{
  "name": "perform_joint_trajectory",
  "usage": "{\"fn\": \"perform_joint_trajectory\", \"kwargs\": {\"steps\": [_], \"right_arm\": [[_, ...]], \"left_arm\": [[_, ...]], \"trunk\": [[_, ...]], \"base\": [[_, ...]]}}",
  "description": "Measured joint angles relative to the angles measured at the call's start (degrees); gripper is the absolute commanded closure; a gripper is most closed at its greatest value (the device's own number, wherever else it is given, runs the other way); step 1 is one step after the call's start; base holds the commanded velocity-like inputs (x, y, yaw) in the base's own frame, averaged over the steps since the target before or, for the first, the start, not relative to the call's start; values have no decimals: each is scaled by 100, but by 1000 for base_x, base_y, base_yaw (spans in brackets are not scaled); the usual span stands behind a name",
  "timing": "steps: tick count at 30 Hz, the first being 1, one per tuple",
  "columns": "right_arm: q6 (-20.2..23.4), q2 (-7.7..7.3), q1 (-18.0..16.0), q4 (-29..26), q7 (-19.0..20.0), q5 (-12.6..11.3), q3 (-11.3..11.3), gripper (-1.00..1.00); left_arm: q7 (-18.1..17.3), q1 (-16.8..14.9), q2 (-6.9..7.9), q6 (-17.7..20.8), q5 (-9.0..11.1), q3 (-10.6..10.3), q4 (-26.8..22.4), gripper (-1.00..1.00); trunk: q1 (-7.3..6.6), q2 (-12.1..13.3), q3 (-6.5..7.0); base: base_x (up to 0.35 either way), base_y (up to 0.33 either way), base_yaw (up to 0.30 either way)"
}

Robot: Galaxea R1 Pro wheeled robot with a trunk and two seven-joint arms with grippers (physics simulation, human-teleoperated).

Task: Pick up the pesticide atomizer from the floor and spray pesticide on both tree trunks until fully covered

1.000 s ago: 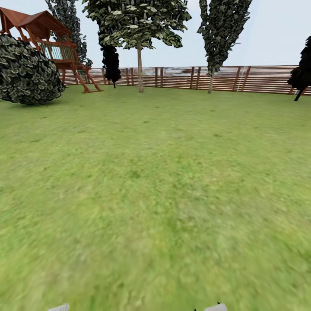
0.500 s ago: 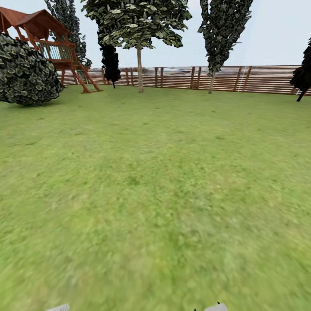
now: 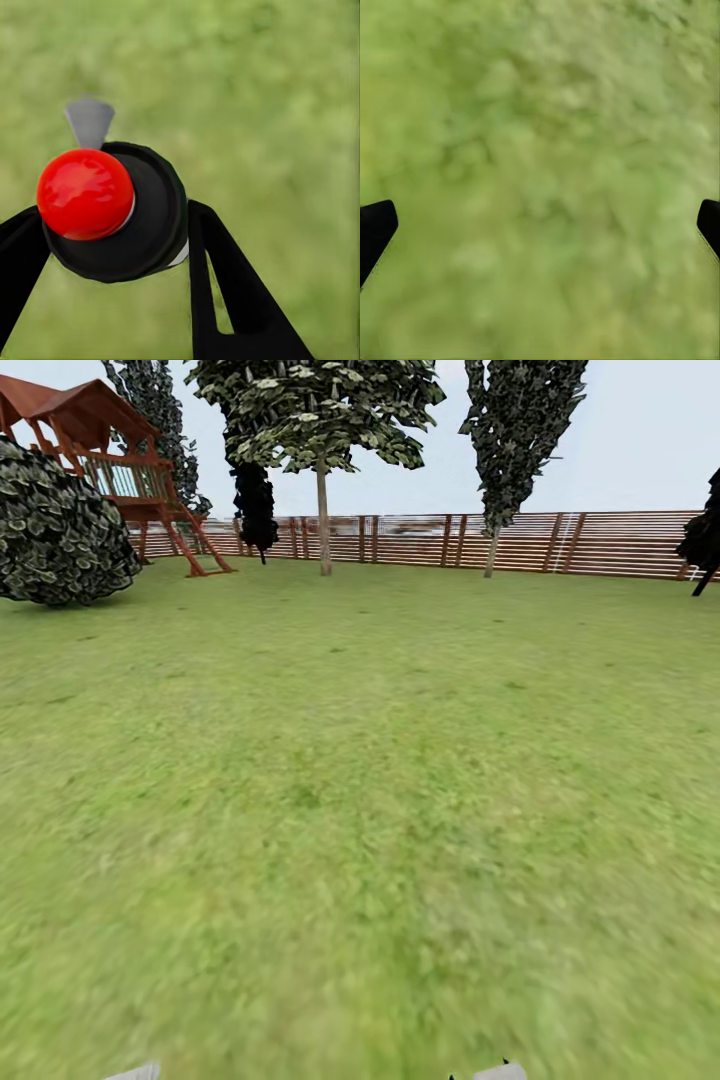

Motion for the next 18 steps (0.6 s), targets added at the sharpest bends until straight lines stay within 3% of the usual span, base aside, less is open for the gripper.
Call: {"fn": "perform_joint_trajectory", "kwargs": {"steps": [18], "right_arm": [[0, 0, 0, 0, 0, 0, -1, -100]], "left_arm": [[0, 0, 2, 0, 8, -1, 0, 100]], "trunk": [[0, 0, 0]], "base": [[339, 0, 0]]}}
